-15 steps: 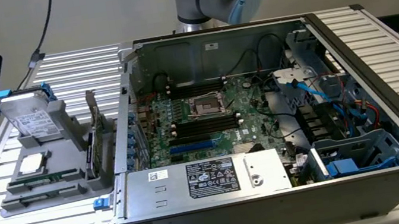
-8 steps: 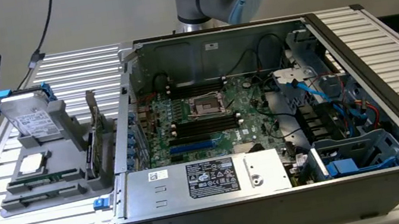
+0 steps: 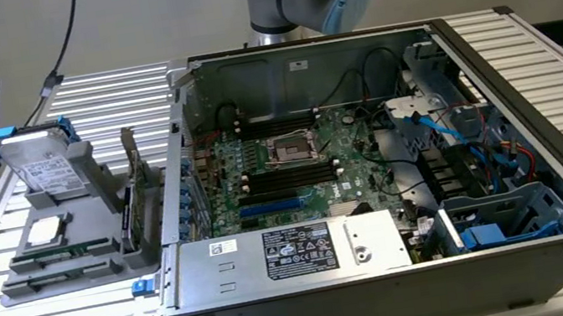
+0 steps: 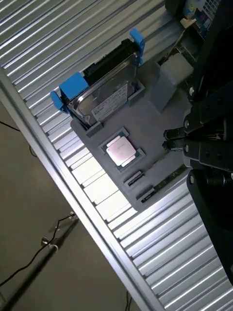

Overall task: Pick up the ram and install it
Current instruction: 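Pick up the ram and move it above insertion slot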

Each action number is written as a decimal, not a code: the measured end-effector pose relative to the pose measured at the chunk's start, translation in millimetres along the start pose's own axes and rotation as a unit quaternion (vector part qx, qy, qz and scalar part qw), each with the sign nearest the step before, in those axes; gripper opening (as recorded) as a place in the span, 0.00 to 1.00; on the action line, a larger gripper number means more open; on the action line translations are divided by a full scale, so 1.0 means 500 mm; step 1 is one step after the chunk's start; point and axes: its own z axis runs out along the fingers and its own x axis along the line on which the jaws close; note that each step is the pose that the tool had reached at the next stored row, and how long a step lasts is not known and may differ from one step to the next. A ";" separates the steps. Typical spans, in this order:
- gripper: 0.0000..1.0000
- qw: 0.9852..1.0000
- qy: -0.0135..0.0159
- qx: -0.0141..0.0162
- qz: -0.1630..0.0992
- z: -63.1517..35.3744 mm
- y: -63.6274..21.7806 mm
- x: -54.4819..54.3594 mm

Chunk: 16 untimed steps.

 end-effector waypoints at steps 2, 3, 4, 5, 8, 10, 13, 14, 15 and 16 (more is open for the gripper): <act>0.10 1.000 0.002 -0.001 -0.018 0.003 0.000 0.000; 0.10 1.000 0.003 -0.001 -0.027 0.004 -0.001 0.000; 0.10 0.999 0.005 -0.002 -0.036 0.005 -0.001 0.000; 0.10 0.999 0.006 -0.002 -0.045 0.007 -0.001 0.000; 0.10 0.997 0.009 -0.004 -0.072 0.011 -0.002 0.001; 0.10 0.996 0.011 -0.005 -0.090 0.014 -0.002 0.001; 0.10 0.993 0.015 -0.006 -0.117 0.019 -0.002 0.001; 0.10 0.992 0.016 -0.006 -0.126 0.020 -0.003 0.001; 0.10 0.991 0.017 -0.007 -0.135 0.022 -0.003 0.001; 0.10 0.989 0.018 -0.007 -0.144 0.023 -0.003 0.001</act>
